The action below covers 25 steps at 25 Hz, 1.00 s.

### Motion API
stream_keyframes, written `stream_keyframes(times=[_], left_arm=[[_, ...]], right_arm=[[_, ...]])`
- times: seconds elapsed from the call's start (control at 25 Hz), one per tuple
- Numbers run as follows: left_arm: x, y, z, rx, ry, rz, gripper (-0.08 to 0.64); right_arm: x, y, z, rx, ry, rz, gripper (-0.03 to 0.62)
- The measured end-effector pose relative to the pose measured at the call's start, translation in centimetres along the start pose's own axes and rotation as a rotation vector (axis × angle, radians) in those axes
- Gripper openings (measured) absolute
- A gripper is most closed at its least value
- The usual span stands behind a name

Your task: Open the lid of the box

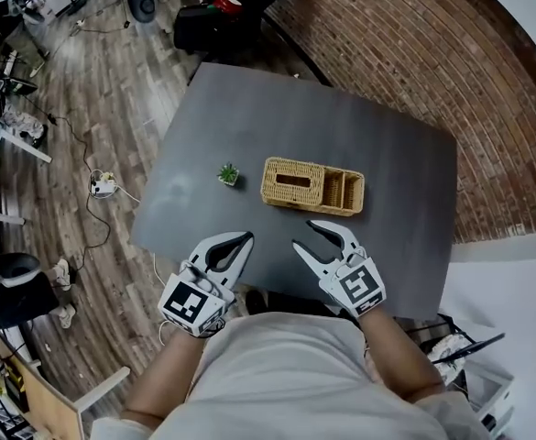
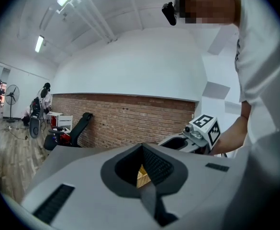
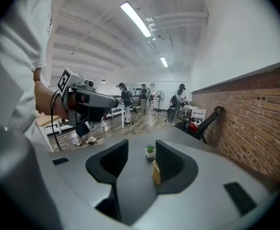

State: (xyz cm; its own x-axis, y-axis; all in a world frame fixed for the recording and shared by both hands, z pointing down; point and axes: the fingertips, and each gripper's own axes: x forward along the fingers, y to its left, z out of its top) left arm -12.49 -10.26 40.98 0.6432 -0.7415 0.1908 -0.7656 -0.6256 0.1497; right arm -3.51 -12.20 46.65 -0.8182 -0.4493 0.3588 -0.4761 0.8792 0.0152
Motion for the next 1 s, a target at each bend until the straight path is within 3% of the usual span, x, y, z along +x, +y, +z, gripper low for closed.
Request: stream_keyframes(times=[0.44,1.0], left_arm=[[5.7,2.3,-3.1,-0.046,0.089,0.009,0.012],[10.5,4.6,-5.4,-0.018,0.162,0.024,0.012]], right_arm=[[2.7,-4.7,-3.5,-0.004,0.057,0.061,0.186],[5.7,-8.4,-6.5,-0.038,0.142,0.146,0.2]])
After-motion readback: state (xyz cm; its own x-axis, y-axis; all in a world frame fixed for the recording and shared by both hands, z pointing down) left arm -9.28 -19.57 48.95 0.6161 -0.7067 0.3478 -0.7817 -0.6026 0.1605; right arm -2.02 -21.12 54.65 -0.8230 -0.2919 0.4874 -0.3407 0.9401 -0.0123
